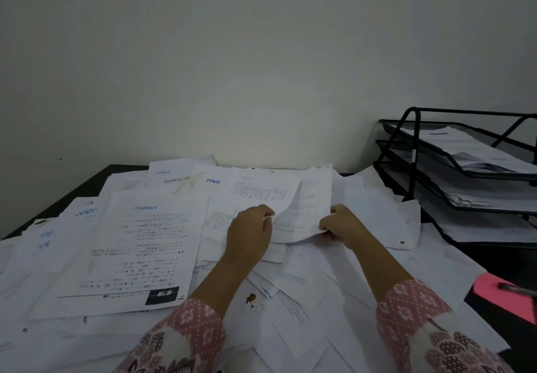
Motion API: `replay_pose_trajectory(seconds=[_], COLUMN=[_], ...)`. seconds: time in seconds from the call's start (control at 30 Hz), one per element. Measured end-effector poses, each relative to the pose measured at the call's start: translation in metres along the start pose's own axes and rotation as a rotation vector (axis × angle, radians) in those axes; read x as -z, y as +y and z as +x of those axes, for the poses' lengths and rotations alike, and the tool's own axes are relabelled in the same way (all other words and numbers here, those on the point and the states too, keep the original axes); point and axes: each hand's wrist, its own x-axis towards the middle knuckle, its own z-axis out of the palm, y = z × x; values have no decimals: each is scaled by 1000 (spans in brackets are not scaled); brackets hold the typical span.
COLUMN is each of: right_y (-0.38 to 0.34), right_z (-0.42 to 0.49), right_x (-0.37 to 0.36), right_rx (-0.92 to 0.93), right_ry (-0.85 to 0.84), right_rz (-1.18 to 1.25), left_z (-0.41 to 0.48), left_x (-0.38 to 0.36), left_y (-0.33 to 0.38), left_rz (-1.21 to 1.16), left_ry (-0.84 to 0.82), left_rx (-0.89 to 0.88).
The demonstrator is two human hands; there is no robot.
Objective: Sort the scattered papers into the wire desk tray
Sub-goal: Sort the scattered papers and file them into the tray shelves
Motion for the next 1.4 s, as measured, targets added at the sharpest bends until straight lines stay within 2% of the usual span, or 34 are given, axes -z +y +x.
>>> replay_pose_trajectory(seconds=[0.1, 0.23, 0.3, 0.4, 0.5, 0.67, 0.8, 0.87, 1.0, 1.07, 1.13, 1.27, 1.4], right_y=[1, 4, 6, 9, 7, 6, 8, 6, -3, -10, -17, -24, -25], right_z=[-4, 1, 1, -1, -2, -4, -13, -18, -26, -29, -31, -35, -37], right_x=[3, -6, -13, -19, -16, 6, 19, 22, 21, 15, 4, -24, -51], right_rx=[-44, -102, -53, -11, -3, 3, -18, -16, -9, 7, 26, 38, 61], right_ry=[-55, 16, 15, 22, 70, 182, 207, 239, 269, 243, 200, 95, -7], right_rz=[21, 236, 254, 138, 77, 192, 300, 352, 445, 458, 465, 385, 264], left_z=[-1, -5, -6, -7, -4, 2, -4, -9, -16, -21, -26, -28, -30], left_x=[-11, -21, -21, -13, 6, 52, 90, 109, 141, 152, 160, 171, 180], left_y=[12, 25, 30, 34, 23, -20, -61, -79, -102, -112, -118, -118, -120], left_rz=[-109, -188, -279, -442, -513, -174, 107, 304, 622, 669, 679, 752, 648], left_ry=[-58, -135, -180, -258, -251, -42, 94, 87, -91, -154, -183, -160, -64], left_rx=[-11, -12, 49, 207, 309, 285, 391, 514, 825, 937, 971, 917, 874])
